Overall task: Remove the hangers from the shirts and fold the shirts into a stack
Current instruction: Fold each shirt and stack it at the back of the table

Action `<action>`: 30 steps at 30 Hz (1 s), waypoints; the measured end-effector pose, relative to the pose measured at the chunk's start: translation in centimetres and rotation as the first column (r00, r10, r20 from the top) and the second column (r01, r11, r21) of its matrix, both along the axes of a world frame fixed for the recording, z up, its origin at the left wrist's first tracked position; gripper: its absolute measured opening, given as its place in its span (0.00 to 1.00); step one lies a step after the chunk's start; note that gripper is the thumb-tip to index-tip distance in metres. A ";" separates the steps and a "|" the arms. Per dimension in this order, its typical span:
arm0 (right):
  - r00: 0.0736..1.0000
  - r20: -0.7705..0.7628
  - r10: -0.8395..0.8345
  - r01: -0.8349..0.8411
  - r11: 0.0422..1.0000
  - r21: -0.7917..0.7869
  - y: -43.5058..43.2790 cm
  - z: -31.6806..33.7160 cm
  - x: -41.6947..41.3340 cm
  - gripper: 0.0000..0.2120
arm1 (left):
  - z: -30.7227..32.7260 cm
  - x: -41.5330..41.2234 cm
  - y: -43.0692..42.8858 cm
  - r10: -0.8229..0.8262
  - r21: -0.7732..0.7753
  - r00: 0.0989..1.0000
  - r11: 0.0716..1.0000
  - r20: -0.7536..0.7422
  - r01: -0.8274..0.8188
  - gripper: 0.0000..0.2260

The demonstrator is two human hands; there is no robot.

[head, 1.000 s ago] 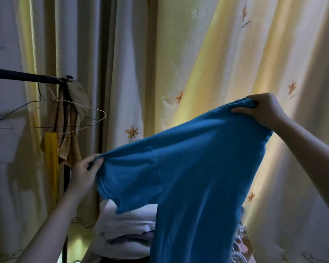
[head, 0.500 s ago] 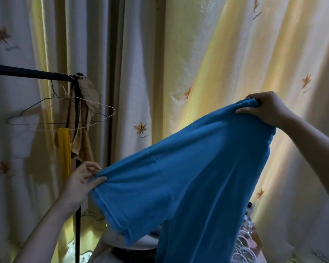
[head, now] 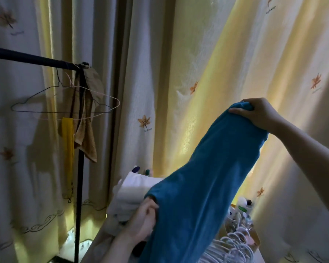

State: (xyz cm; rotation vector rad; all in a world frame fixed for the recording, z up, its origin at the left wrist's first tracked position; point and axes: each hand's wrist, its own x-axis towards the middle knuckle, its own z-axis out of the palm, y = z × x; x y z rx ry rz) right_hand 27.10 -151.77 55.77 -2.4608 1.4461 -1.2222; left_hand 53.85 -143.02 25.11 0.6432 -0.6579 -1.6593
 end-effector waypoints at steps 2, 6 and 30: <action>0.999 0.038 0.010 -0.010 1.000 -0.006 0.4 0.4 -0.6 0.10 | 1.0 0.7 -0.2 -0.001 -0.134 0.988 0.991 0.153 0.022 0.19; 1.000 0.026 0.011 -0.010 1.000 -0.022 1.0 0.8 -1.9 0.11 | 2.5 2.8 -1.3 0.249 -0.165 0.891 0.966 0.380 -0.199 0.14; 0.930 -0.216 0.298 -0.327 0.938 -0.115 0.1 -0.4 11.8 0.12 | 8.1 21.4 6.9 0.767 -0.598 0.141 0.588 0.625 -0.546 0.12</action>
